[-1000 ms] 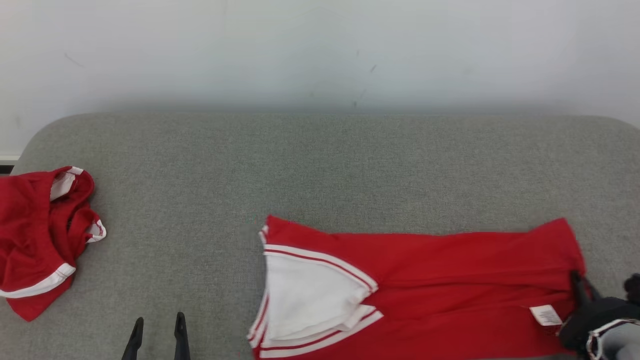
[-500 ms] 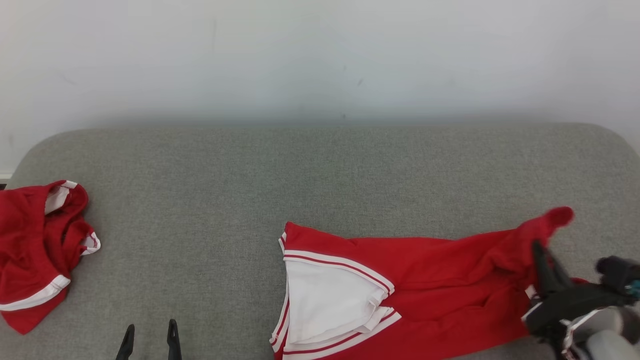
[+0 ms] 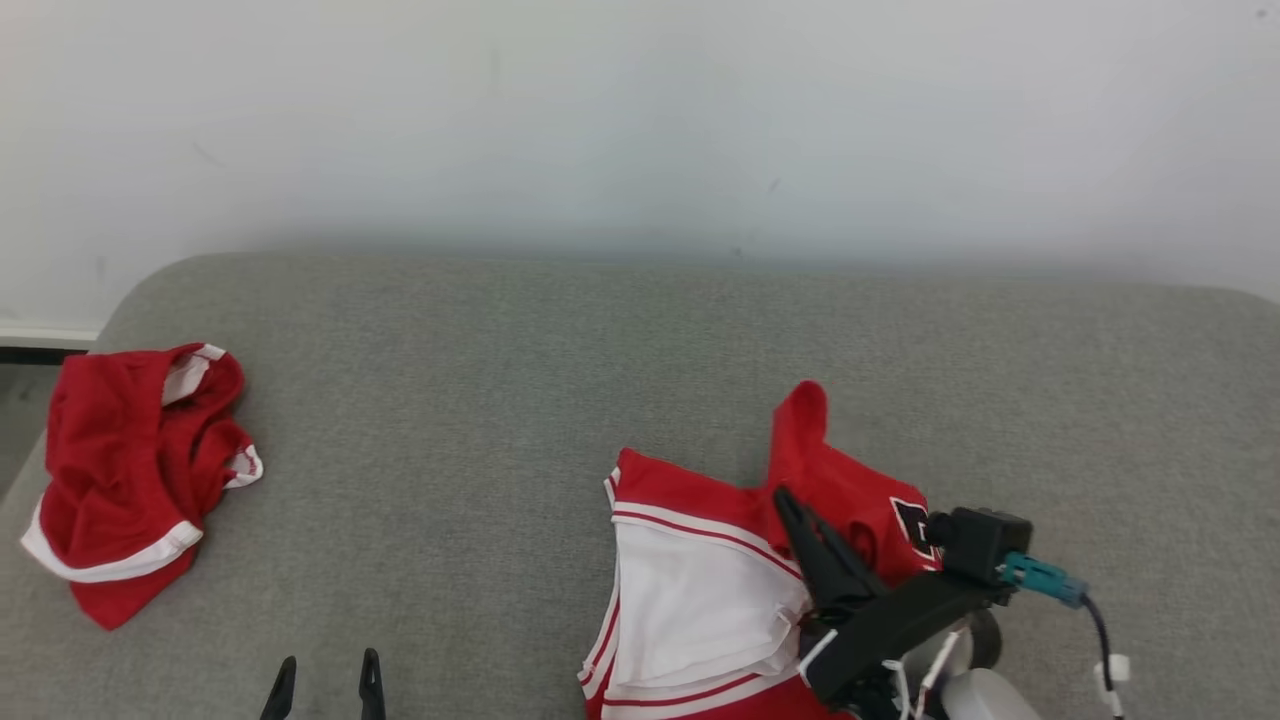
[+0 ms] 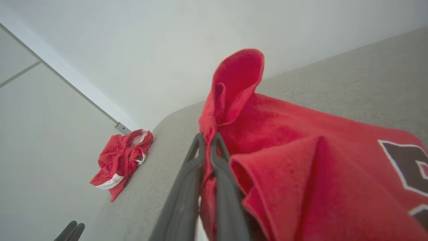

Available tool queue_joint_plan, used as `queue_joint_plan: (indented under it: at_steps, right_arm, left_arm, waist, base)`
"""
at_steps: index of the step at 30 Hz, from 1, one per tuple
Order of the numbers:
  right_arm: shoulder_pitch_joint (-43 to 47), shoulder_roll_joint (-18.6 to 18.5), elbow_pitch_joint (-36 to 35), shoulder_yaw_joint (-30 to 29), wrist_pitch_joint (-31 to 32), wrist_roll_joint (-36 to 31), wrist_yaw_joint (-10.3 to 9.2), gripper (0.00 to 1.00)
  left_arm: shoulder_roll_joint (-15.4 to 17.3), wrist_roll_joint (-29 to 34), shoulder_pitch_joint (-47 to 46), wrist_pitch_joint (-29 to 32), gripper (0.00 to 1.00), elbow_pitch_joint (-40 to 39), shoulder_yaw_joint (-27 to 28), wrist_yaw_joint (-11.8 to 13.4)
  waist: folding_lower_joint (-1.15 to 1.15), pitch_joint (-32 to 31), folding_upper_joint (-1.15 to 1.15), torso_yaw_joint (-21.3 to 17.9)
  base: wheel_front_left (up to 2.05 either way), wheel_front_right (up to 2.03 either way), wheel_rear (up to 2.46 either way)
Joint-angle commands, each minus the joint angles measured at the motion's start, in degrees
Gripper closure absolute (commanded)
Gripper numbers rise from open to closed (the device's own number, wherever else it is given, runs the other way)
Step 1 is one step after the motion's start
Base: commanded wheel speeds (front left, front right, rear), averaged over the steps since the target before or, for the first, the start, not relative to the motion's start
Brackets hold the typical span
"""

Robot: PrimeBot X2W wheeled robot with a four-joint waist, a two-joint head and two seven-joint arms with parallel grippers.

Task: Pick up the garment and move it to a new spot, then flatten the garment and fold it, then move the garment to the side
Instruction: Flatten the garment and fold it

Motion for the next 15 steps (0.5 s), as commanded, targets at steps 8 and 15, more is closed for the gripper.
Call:
queue_joint_plan:
  at_steps: [8, 15]
  right_arm:
    - [-5.53, 1.39, 8.01, 6.63, -2.61, 3.10, -0.11, 1.00]
    - [-11.18, 1.32, 17.75, 14.92, -7.16, 9.55, -0.11, 1.00]
  left_arm:
    - [0.01, -0.94, -1.89, -0.18, 0.00, 1.27, -2.14, 0.17]
    - [0.00, -1.55, -3.14, -0.18, 0.00, 2.18, -4.00, 0.34]
  waist:
    - [0.00, -0.13, 0.00, 4.08]
    - [0.00, 0.82, 0.00, 6.52]
  base:
    - [0.00, 0.00, 0.00]
    - [0.00, 0.00, 0.00]
